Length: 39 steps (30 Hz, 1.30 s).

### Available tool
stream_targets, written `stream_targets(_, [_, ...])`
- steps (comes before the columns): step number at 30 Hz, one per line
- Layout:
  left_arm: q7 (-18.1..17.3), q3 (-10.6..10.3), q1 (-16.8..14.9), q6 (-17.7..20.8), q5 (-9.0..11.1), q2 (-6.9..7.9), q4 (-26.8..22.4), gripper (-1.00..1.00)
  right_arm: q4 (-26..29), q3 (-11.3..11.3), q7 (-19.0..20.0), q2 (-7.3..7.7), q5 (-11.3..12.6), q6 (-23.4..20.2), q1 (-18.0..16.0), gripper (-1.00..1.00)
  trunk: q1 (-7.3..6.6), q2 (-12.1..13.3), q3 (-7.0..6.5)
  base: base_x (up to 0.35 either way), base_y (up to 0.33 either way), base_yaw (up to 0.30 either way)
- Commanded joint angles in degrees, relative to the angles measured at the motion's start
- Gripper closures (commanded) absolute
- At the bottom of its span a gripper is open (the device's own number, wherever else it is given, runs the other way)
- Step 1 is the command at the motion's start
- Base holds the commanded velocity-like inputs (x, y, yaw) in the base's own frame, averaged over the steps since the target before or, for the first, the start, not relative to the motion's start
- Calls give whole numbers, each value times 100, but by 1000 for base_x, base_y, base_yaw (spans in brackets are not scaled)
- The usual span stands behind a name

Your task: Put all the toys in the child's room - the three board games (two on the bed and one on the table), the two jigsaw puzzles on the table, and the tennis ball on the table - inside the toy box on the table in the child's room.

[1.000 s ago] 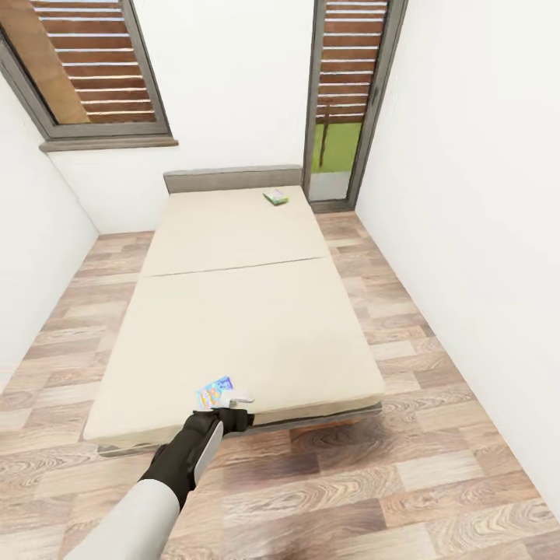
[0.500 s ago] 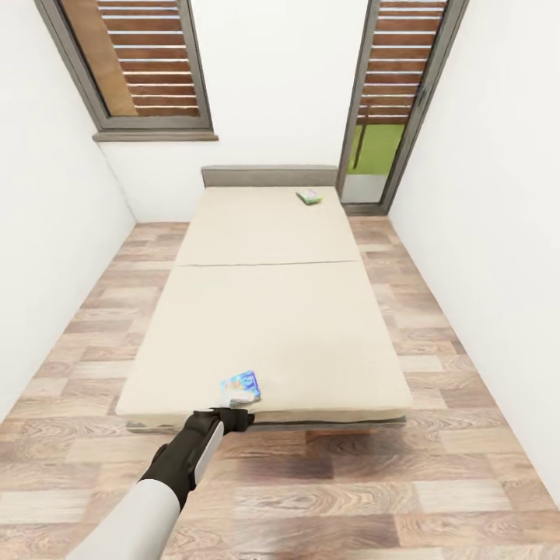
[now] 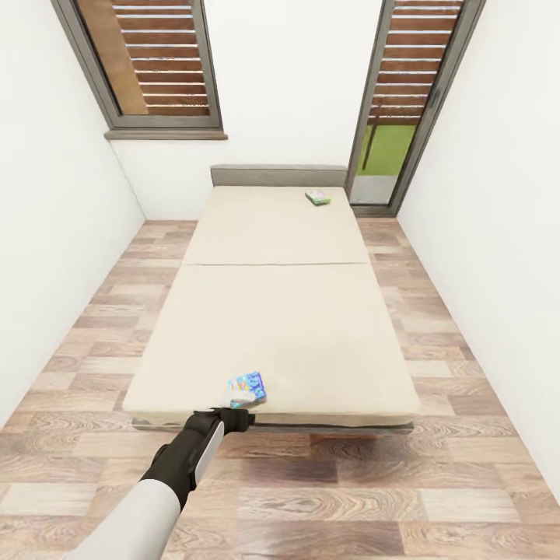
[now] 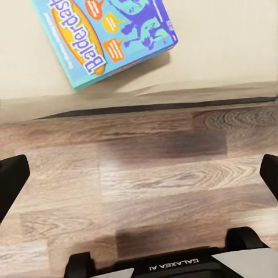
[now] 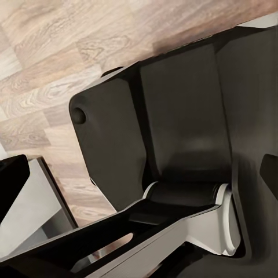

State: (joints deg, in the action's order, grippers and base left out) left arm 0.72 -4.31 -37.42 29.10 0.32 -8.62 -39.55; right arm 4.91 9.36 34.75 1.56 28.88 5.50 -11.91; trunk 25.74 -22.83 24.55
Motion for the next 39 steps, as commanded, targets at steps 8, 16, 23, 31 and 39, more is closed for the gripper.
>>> stream_targets(8, [2,-9,-2,26,3,1,-10,-100,-7,48,15,1,47,30,-4,-100,4,-9,8,32,0,1])
stream_targets(16, [0,5,-2,89,0,9,-31,-100,-9,48,15,2,48,38,-4,-100,4,-9,8,129,56,0])
stream_targets(23, [-4,33,-2,130,3,43,-170,-100,-15,48,15,2,48,39,-4,-100,4,-9,8,33,13,0])
stream_targets(31, [7,43,-111,607,-12,77,-294,-100,-32,48,8,0,48,44,-4,-100,4,-9,8,3,1,0])
stream_targets(39, [38,49,-815,1101,0,118,-276,-100,-41,48,6,-6,49,314,-4,-100,4,-9,8,0,0,0])
